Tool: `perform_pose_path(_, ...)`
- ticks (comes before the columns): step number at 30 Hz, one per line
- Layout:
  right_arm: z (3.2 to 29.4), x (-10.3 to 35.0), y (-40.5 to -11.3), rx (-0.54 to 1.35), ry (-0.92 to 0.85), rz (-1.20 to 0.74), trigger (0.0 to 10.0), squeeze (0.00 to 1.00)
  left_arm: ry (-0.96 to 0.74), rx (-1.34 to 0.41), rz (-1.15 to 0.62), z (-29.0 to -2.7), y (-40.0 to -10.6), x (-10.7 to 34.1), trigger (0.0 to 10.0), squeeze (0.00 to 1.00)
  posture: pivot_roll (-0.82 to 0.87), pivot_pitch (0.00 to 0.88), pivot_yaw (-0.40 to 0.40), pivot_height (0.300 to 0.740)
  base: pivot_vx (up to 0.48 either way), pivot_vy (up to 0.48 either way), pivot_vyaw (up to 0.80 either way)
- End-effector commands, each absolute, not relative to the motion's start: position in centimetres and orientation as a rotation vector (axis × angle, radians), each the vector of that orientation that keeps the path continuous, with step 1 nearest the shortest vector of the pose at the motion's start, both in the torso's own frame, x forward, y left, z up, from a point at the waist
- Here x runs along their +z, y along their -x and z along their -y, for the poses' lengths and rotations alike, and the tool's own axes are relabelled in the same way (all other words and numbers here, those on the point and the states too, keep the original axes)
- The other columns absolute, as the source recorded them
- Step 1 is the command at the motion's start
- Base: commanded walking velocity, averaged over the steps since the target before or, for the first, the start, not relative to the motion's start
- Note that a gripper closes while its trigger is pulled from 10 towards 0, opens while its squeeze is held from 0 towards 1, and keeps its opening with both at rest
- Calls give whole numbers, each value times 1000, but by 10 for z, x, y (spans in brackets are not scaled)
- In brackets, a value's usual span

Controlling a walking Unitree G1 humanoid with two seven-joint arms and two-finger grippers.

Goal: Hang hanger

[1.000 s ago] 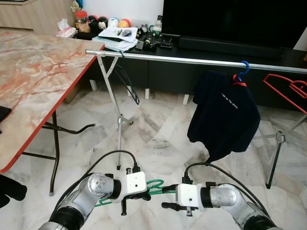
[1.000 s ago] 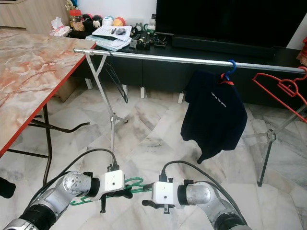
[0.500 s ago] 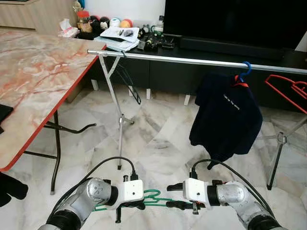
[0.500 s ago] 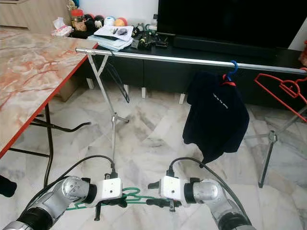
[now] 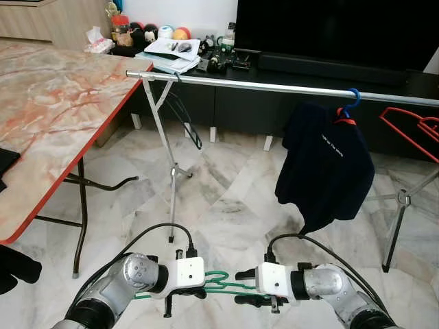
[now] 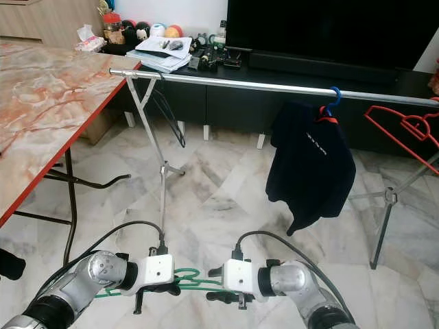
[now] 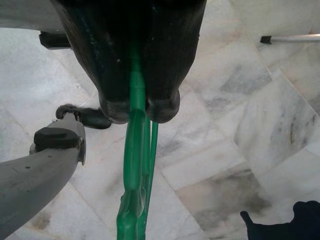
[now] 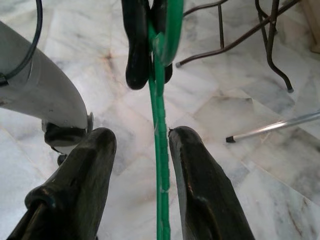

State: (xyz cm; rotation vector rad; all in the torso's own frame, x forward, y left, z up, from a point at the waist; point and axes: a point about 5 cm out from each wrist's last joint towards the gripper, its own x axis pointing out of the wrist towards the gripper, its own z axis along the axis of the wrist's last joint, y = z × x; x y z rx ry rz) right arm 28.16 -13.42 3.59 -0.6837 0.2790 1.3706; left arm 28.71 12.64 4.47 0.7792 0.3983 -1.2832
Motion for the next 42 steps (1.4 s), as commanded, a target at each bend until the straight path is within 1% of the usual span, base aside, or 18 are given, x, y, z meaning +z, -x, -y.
perform_pose_path(1,131,36,-284,1353,737,-263,10000,0,-797,-1296,-373,-124,-287,48,10000,0,21,110,-28,740,0,0,0)
perform_pose_path(7,126,35,-288,1300,757,-247,10000,0,-796,-1300,-365,-121,-287,48,10000,0,26,109,-29,740,0,0,0)
perform_pose_path(16,121,32,-287,1304,758,-251,10000,0,-798,-1301,-362,-120,-287,48,10000,0,32,109,-28,740,0,0,0)
perform_pose_path(31,110,26,-284,1310,737,-274,10000,0,-821,-1298,-294,-116,-289,54,10000,0,44,107,-31,740,0,0,0)
perform_pose_path(41,113,24,-285,1287,753,-301,10000,0,-837,-1297,-278,-114,-290,54,10000,0,47,102,-32,740,0,0,0)
perform_pose_path(42,113,23,-285,1287,753,-307,6706,0,-838,-1297,-278,-114,-290,54,10000,0,47,102,-32,740,0,0,0)
